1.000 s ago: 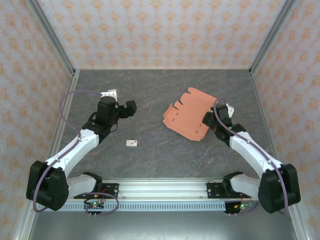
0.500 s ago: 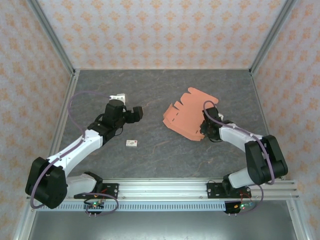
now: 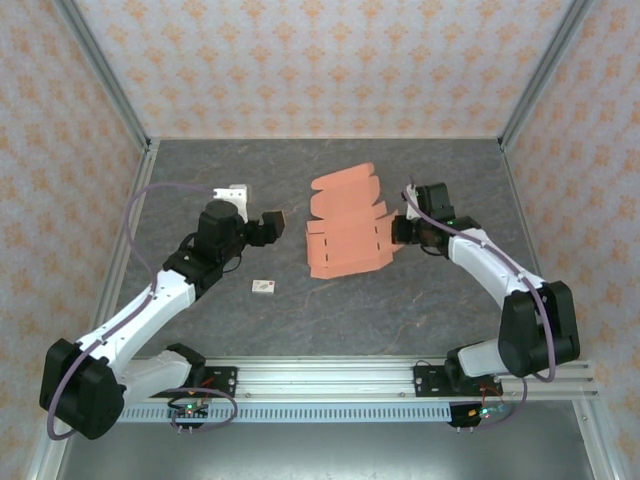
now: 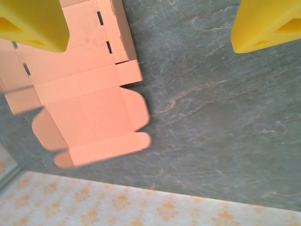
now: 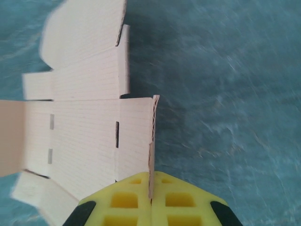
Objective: Fold the paper box
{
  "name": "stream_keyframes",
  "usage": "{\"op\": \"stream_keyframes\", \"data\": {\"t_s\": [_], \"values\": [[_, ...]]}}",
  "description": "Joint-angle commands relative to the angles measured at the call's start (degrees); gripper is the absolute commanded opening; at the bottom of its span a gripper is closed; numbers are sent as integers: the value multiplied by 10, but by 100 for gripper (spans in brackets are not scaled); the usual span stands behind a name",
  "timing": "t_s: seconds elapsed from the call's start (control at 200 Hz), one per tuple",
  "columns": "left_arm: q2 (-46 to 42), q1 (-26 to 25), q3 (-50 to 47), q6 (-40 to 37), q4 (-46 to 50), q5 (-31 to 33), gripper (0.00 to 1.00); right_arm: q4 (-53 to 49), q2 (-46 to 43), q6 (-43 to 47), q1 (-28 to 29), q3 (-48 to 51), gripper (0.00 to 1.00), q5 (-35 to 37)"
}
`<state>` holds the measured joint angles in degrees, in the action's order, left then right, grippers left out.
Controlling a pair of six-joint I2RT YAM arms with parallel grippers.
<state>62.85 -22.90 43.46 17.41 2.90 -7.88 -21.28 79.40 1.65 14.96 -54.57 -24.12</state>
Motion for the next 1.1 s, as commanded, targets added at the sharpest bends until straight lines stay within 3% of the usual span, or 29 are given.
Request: {"op": "stream_keyframes", "data": {"t_s": [0.0, 0.165, 0.295, 0.44, 0.56, 0.846, 1.096], "values": [[29, -6, 49, -57, 2, -74, 87, -58, -23, 130, 4, -60, 0, -103], [77, -8, 142, -134, 13, -130, 83, -98, -27, 232, 12, -127, 0, -147], [128, -19, 261, -257, 121, -187, 80, -151, -19, 309, 15, -185, 0, -195], [157, -58, 365, -417, 259, -217, 79, -202, 3, 338, 15, -252, 0, -229], [164, -81, 416, -537, 334, -222, 79, -246, 22, 357, 18, -298, 0, -256], [165, -108, 464, -776, 409, -195, 81, -266, 34, 364, 23, -321, 0, -271], [223, -132, 552, -896, 491, -149, 81, -272, 35, 372, 30, -322, 0, -282]]}}
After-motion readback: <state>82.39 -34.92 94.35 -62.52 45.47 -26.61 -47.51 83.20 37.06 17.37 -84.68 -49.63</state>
